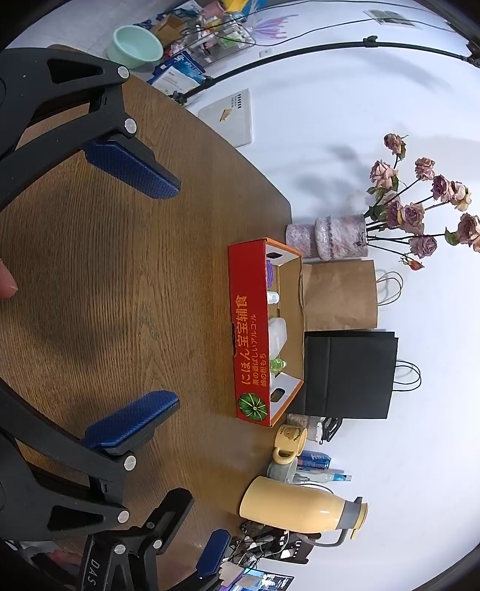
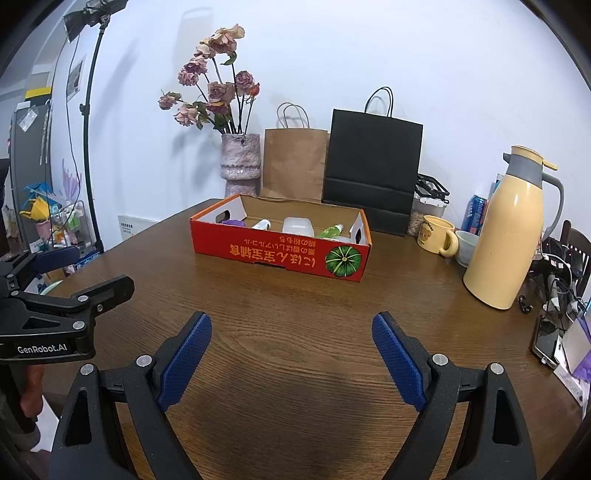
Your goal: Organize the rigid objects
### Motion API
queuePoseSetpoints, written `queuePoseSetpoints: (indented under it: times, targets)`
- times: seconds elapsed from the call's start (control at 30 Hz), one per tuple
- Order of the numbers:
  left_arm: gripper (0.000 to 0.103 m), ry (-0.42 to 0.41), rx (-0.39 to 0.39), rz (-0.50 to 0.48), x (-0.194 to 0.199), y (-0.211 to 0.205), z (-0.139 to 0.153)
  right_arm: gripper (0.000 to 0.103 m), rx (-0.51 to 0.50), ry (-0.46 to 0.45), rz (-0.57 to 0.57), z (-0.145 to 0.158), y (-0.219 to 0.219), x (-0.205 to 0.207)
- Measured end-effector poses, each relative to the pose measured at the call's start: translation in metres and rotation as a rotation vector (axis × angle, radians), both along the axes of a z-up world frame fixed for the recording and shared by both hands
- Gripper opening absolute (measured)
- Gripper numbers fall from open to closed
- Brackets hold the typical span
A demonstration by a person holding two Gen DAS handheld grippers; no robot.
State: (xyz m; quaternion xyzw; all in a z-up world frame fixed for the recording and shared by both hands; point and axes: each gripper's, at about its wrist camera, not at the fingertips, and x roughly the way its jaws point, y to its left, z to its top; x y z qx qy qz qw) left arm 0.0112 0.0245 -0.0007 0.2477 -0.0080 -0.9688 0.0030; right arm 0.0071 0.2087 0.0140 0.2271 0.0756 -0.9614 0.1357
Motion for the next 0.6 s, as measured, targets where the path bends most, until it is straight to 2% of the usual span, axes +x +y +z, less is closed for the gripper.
queuePoseSetpoints:
  times: [0.6]
  targets:
    - [0.103, 0.007, 0.006, -0.008, -0.0002, 0.0009, 0.0009, 0.092, 0.005, 0.0, 0.006, 0.0017, -0.0036, -0.0029]
